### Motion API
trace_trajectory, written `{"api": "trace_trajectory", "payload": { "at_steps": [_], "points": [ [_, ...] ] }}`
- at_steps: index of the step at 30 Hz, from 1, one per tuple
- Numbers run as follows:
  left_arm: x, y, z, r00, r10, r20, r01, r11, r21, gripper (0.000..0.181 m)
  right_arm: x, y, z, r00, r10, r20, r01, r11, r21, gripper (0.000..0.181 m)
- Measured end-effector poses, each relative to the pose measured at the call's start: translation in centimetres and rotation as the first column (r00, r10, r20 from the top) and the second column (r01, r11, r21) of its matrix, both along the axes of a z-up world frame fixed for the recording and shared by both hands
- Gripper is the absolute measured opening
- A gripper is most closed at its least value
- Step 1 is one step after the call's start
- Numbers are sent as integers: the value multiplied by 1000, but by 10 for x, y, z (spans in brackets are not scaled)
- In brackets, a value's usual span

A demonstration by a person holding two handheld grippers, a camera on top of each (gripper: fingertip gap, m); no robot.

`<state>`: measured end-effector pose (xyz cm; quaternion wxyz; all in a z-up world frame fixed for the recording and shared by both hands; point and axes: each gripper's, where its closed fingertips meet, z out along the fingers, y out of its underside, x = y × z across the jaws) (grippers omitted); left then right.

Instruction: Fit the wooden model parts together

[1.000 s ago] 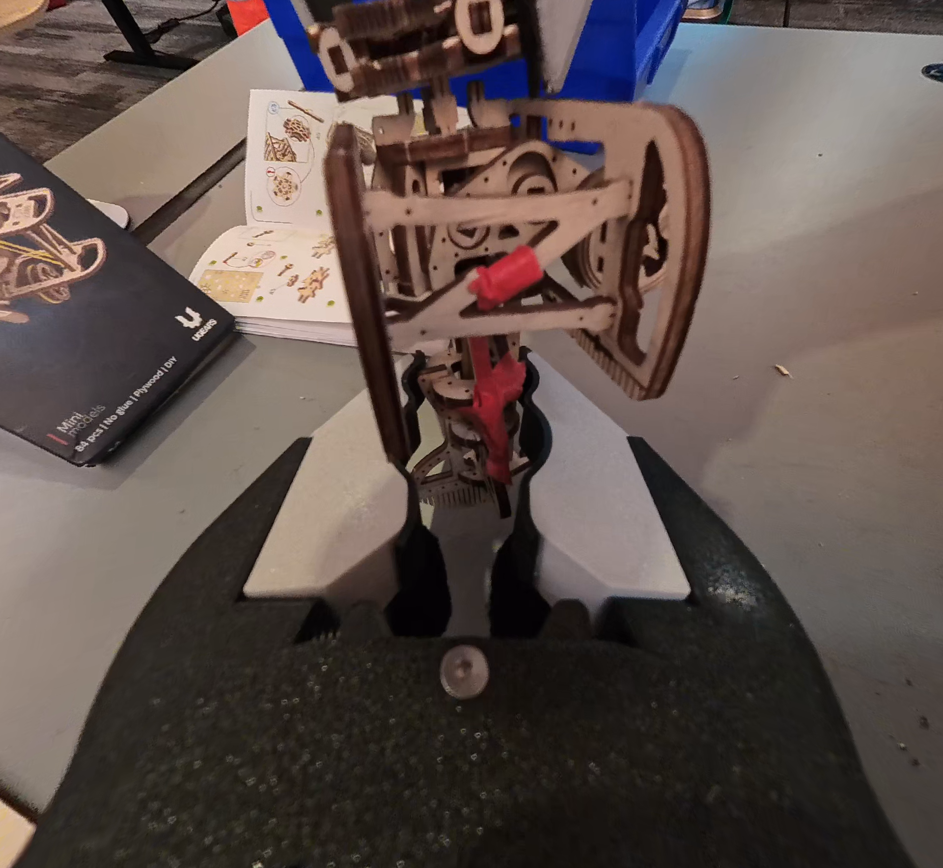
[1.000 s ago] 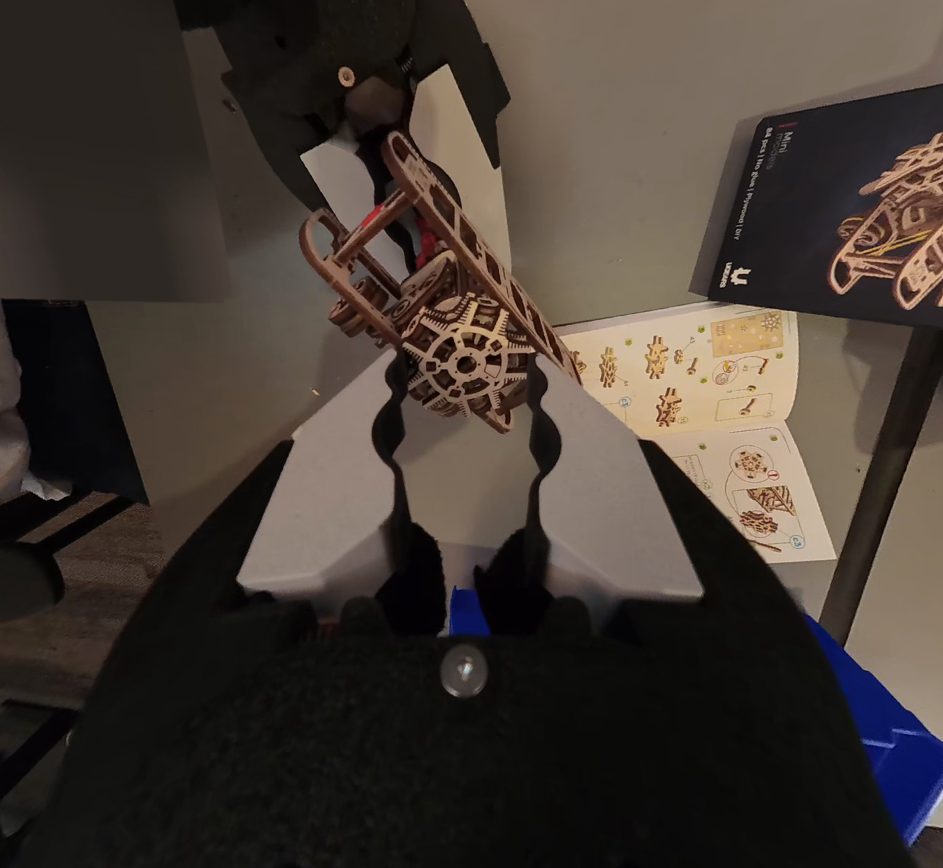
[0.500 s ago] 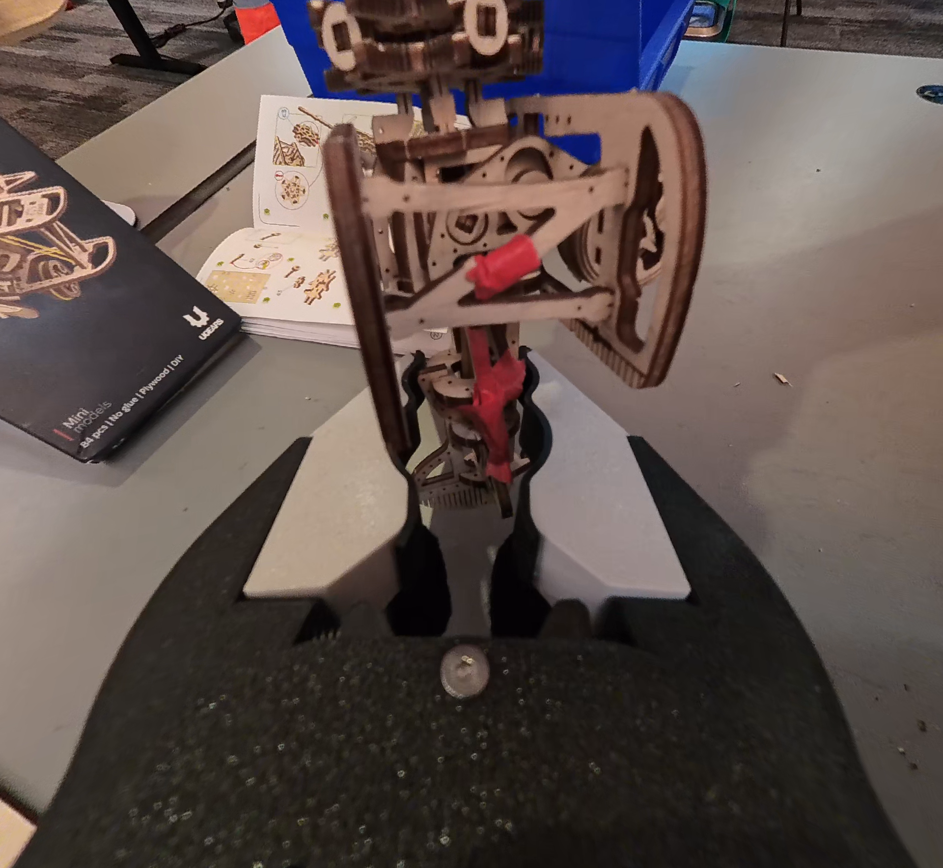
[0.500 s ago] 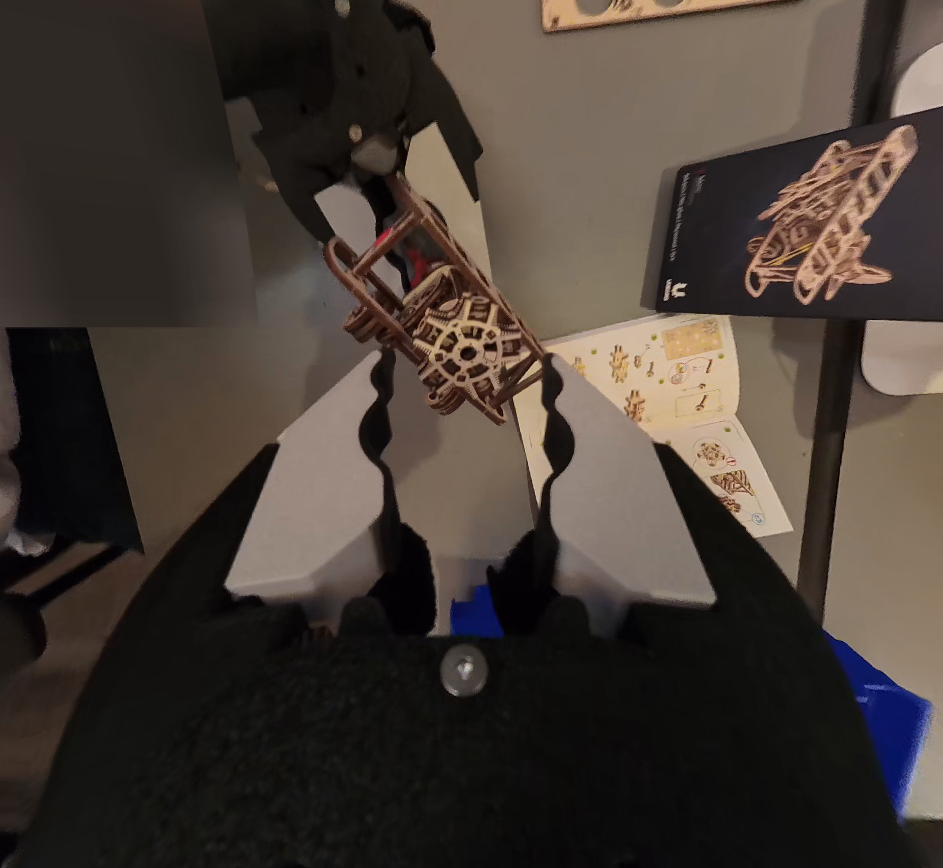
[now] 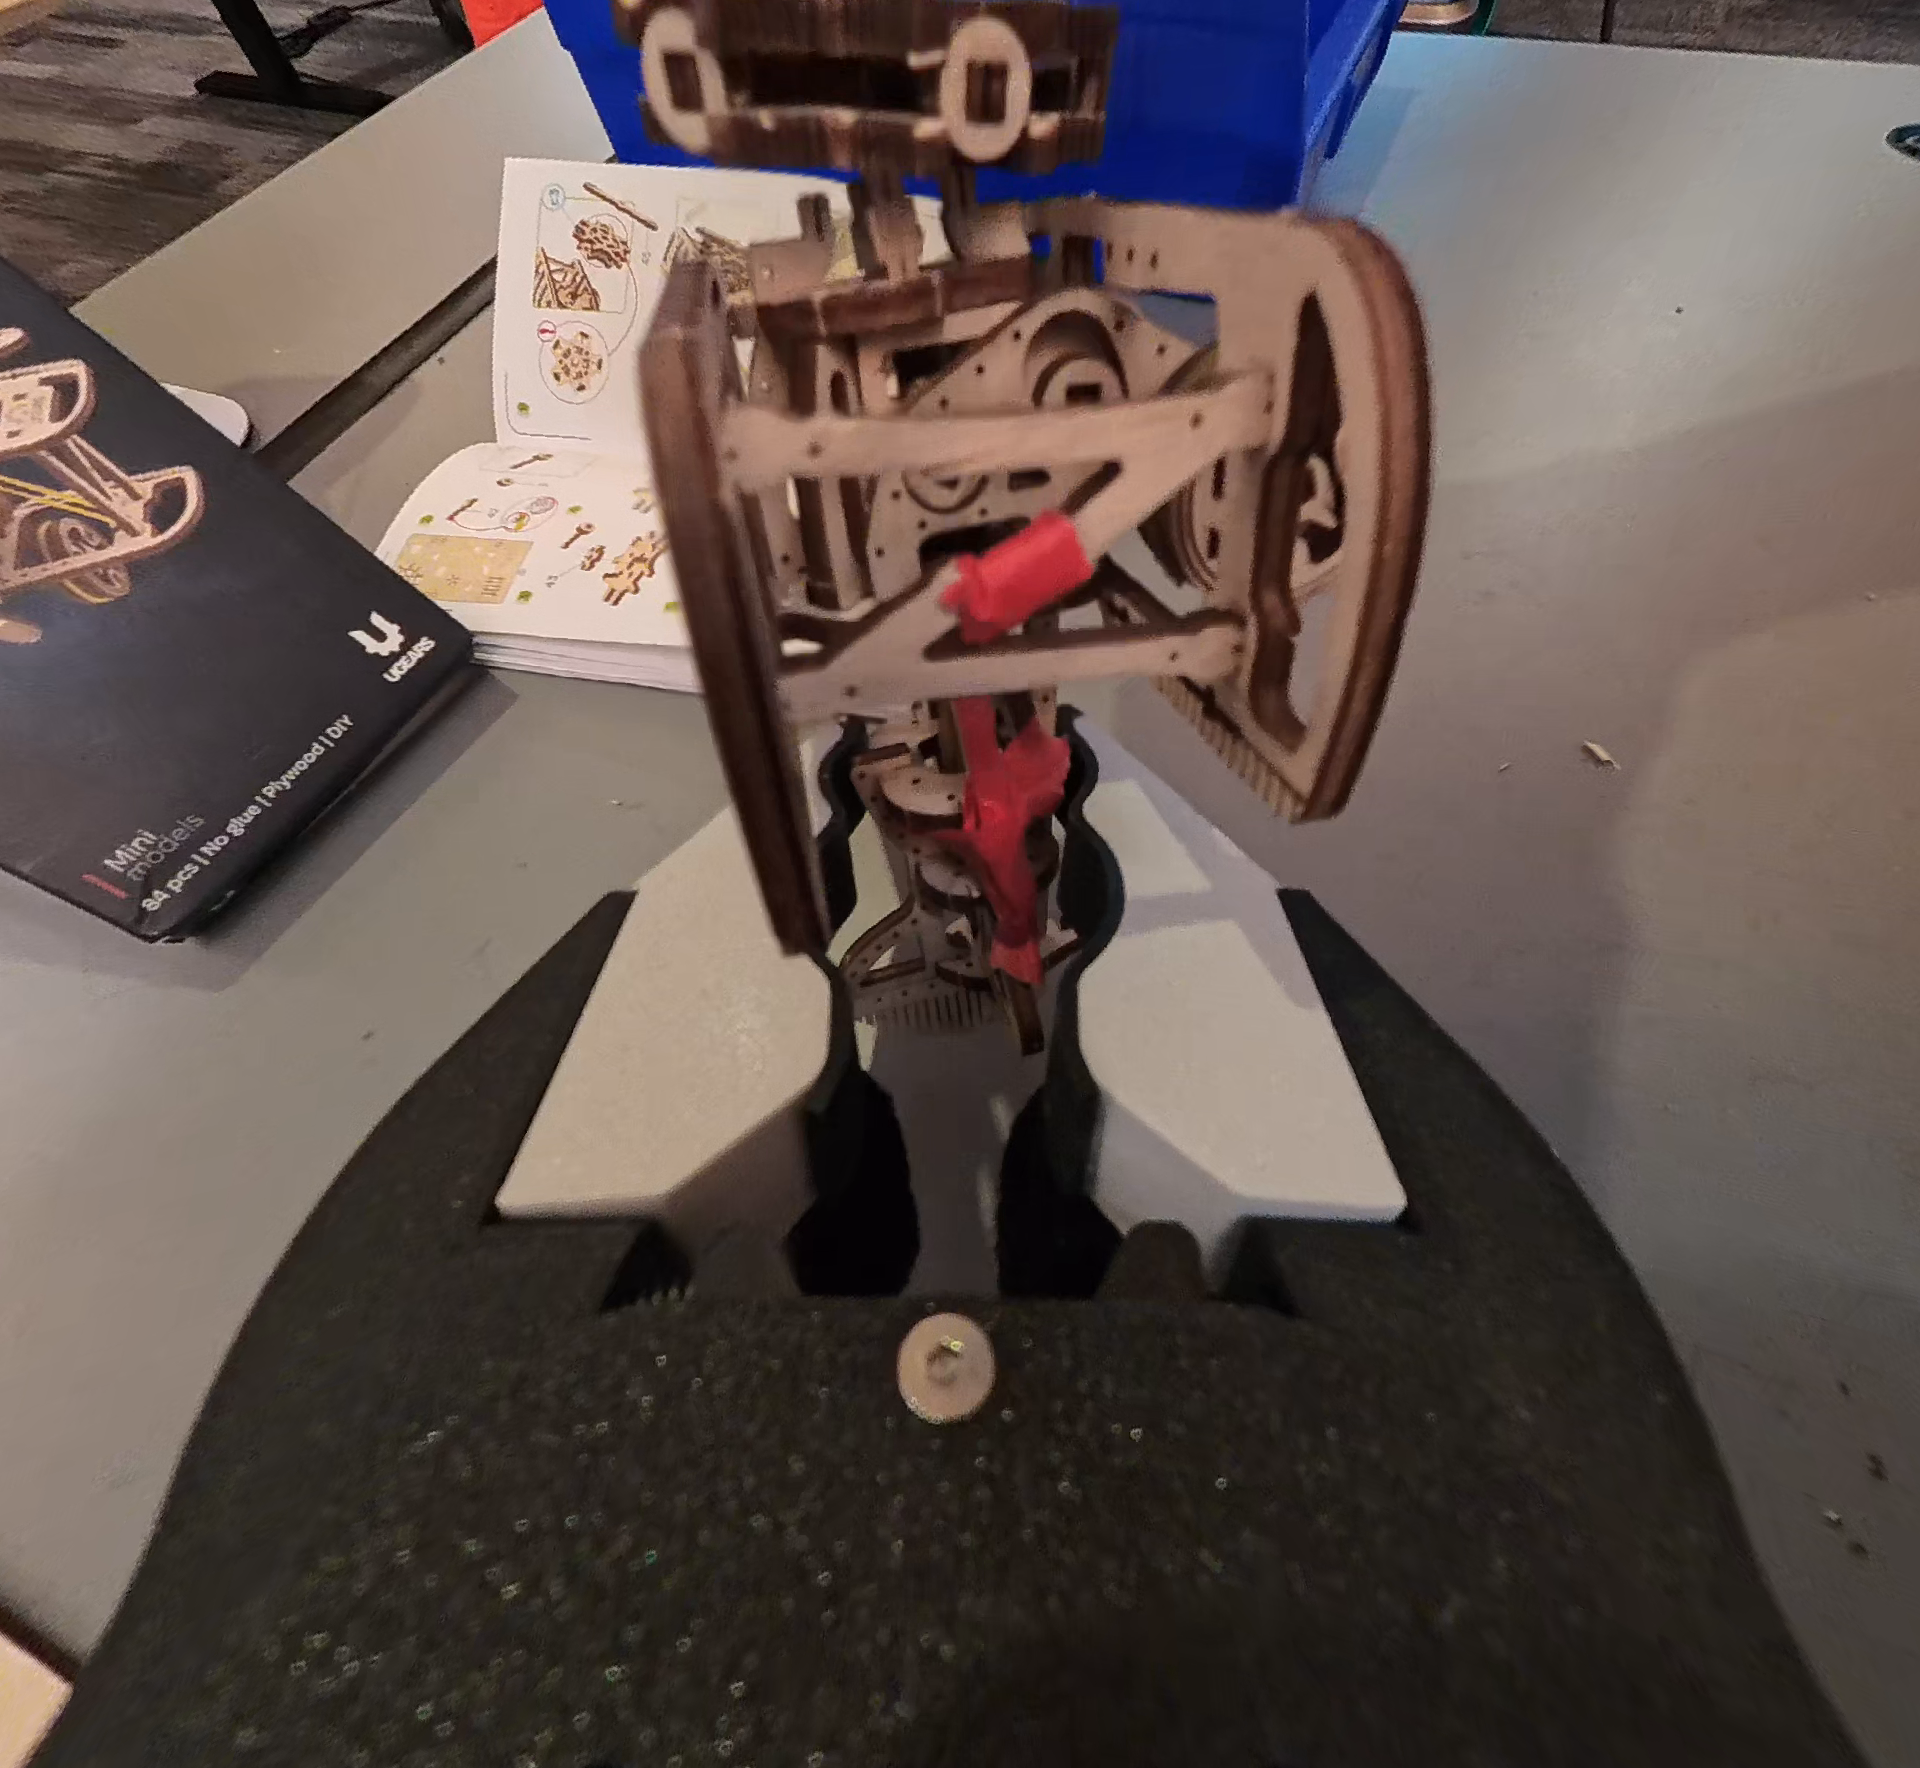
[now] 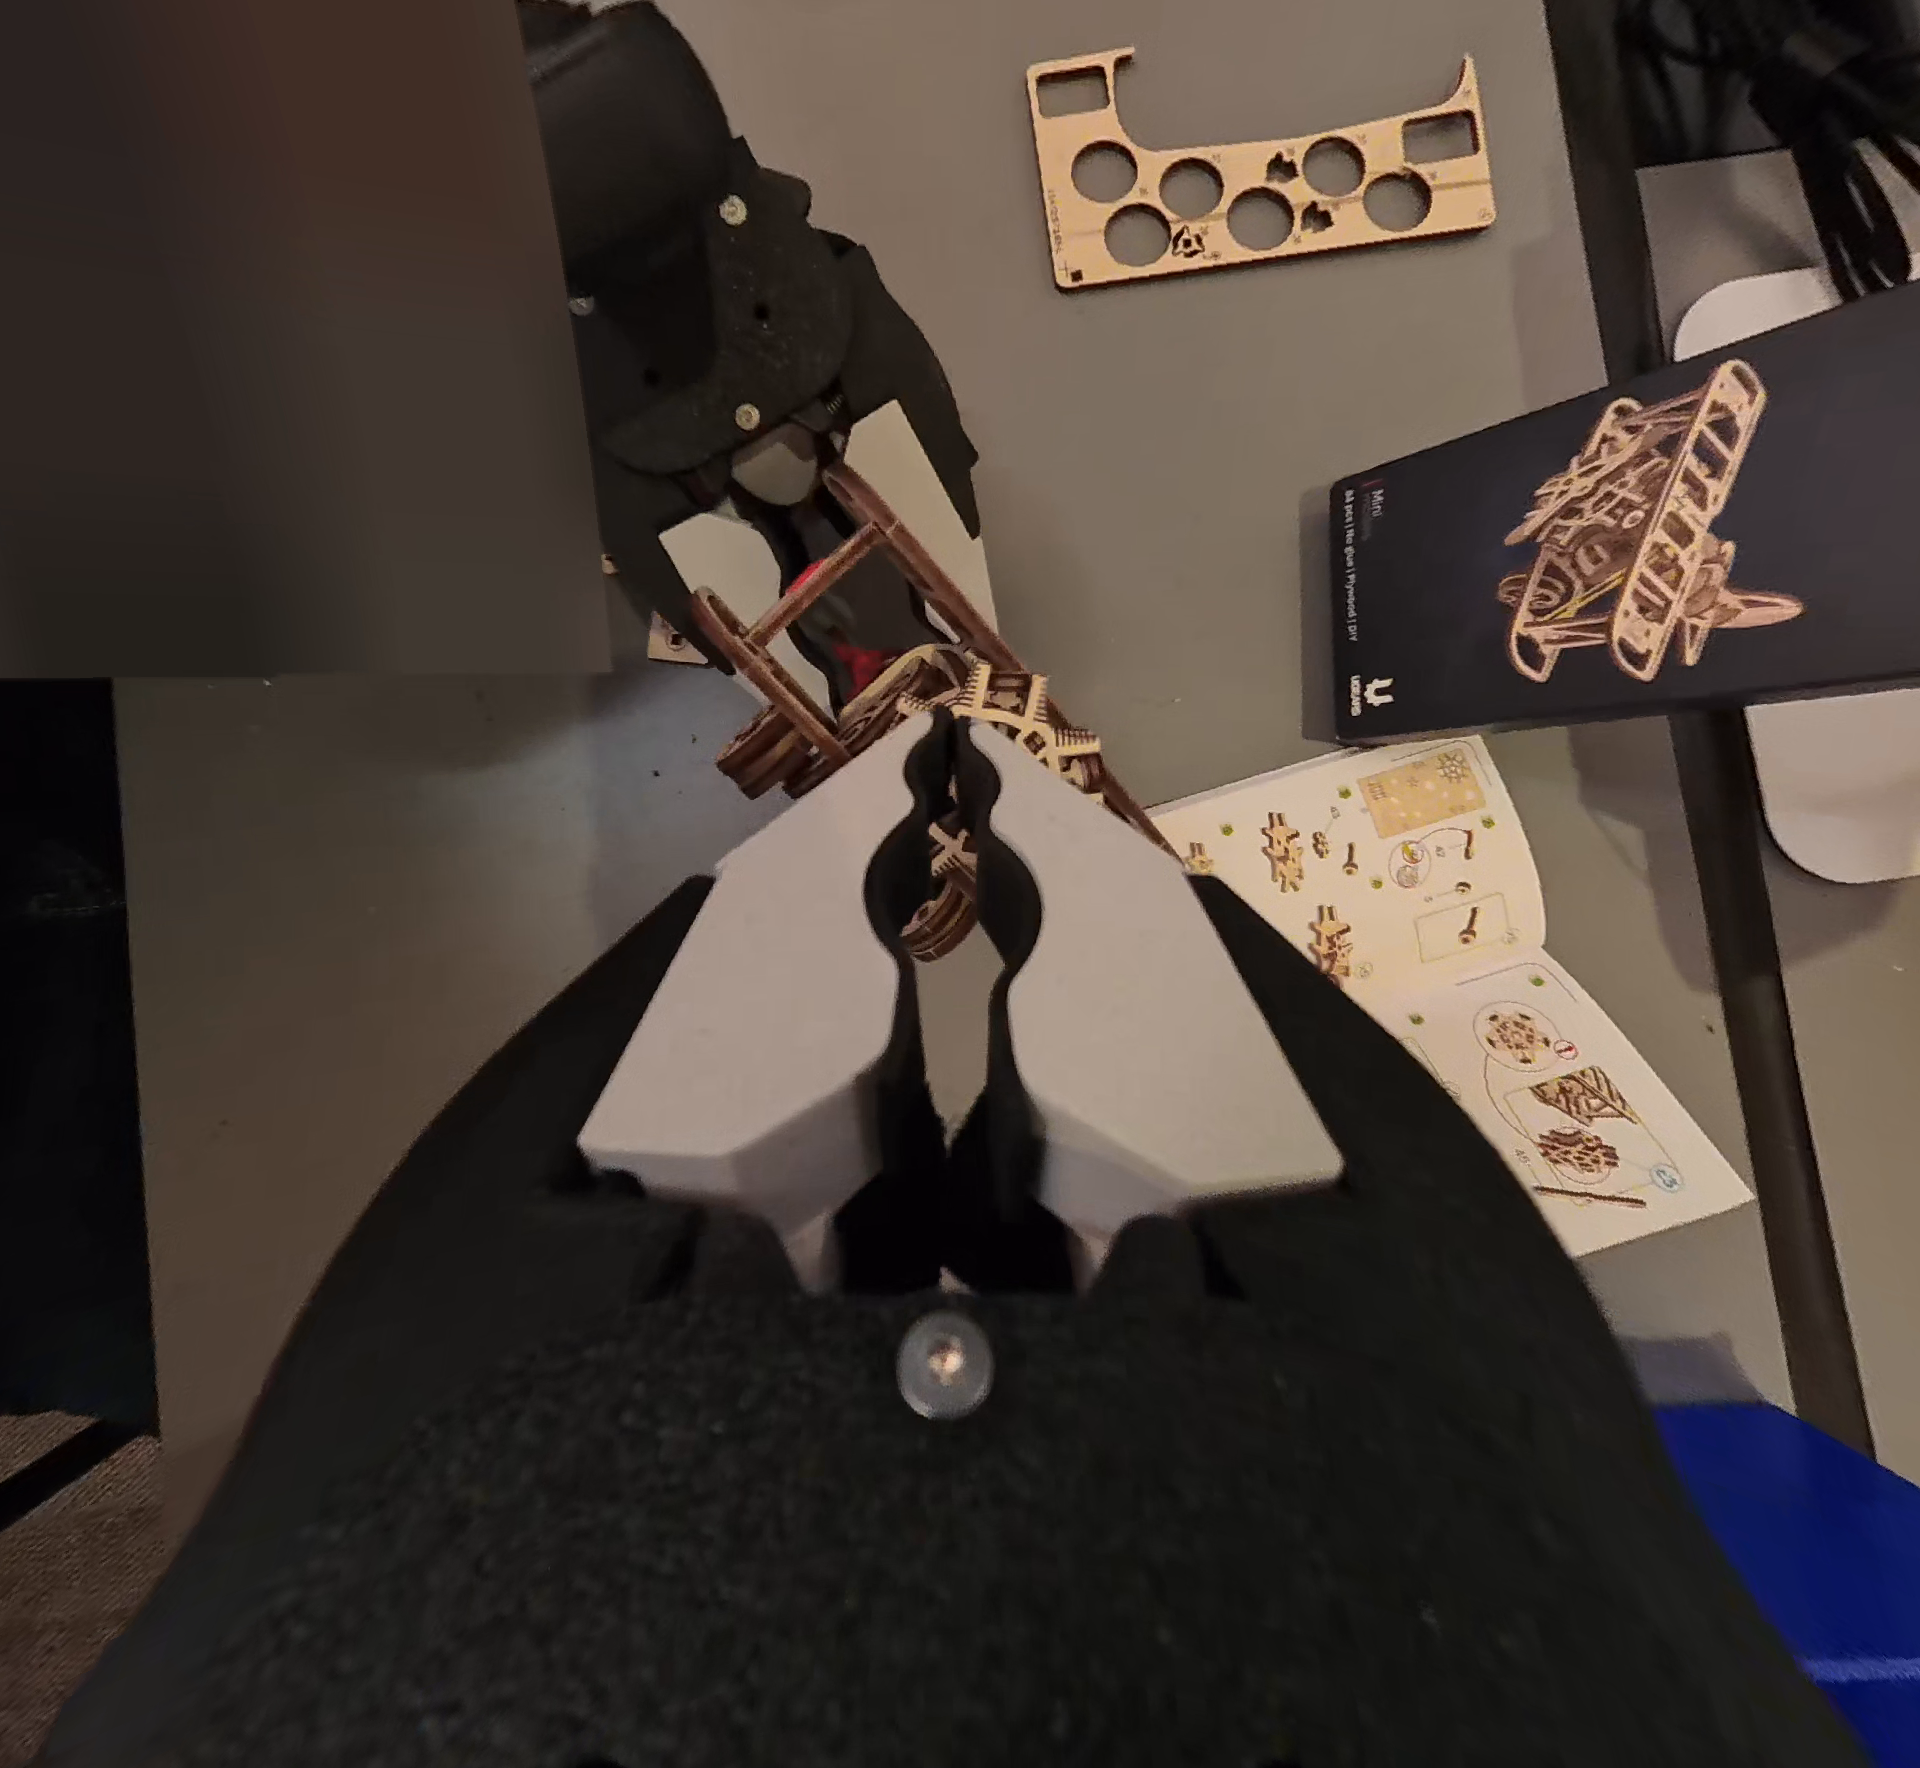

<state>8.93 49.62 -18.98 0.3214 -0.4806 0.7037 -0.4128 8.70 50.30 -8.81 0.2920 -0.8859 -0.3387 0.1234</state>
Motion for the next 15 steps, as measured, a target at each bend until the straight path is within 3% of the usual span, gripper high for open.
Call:
{"api": "trace_trajectory", "payload": {
  "at_steps": [10,15],
  "points": [
    [0,1,-2,1000,2,-17,-2,1000,-11,33,5,3,-3,995,-52,-84,47,997,-60,0],
    [1,-1,-7,999,-4,-42,5,1000,20,33,-5,2,-6,971,-108,-212,74,984,-163,0]
  ]
}}
